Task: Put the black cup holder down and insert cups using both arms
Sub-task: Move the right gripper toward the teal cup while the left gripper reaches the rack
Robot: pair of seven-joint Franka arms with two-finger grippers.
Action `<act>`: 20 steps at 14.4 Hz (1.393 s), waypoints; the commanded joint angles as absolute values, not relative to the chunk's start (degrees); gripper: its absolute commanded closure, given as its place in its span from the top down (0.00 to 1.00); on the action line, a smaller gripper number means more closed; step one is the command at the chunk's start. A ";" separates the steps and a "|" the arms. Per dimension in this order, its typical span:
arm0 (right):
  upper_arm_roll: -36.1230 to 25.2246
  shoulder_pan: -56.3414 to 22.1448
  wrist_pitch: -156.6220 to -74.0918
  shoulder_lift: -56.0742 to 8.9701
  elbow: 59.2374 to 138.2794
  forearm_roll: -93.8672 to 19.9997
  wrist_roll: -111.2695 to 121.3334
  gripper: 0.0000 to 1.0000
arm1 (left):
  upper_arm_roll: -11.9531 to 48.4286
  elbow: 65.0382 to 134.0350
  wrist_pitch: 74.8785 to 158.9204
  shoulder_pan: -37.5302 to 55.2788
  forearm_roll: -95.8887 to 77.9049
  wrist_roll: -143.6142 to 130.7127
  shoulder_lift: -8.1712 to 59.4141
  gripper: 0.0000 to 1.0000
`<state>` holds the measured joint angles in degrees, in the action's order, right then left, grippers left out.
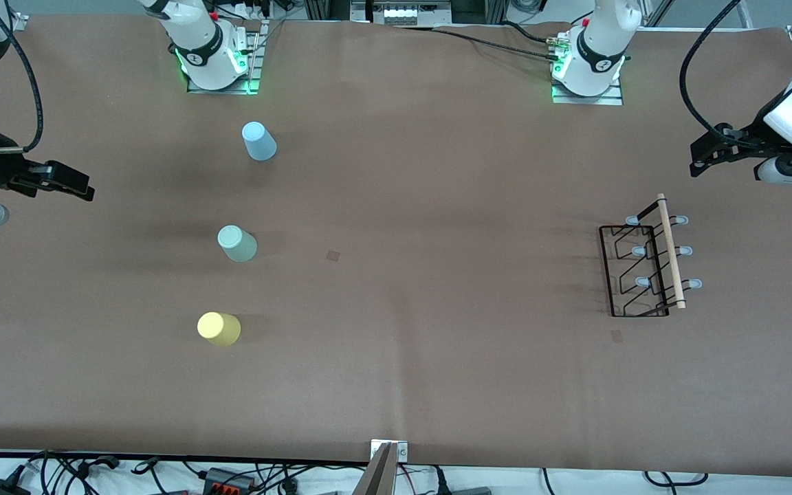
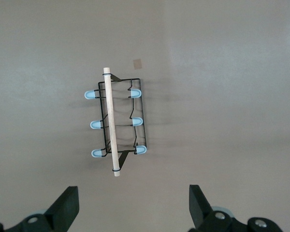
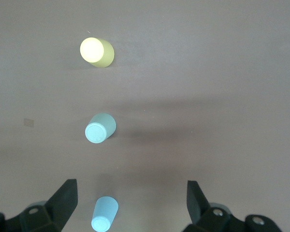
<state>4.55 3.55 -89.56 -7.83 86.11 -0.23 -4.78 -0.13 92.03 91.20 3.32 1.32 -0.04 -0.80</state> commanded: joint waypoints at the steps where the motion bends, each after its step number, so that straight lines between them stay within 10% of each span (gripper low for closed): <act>1: 4.48 3.43 -89.30 -7.56 85.87 -0.35 -4.74 1.00 | -0.62 91.49 90.00 3.34 0.35 1.41 -1.32 1.00; 15: 5.10 2.90 -95.95 -6.07 99.82 -0.53 -4.13 1.00 | -1.32 86.58 83.50 -3.06 0.79 3.51 8.69 1.00; 20: 5.10 2.29 -107.48 -3.87 110.03 -0.79 -4.31 1.00 | -1.32 92.70 97.68 -4.66 2.29 9.13 11.69 1.00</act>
<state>5.14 2.61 -104.06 -7.23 104.66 -0.24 -4.71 -1.44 90.07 91.62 -4.54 1.45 6.30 11.04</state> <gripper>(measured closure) 0.000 0.000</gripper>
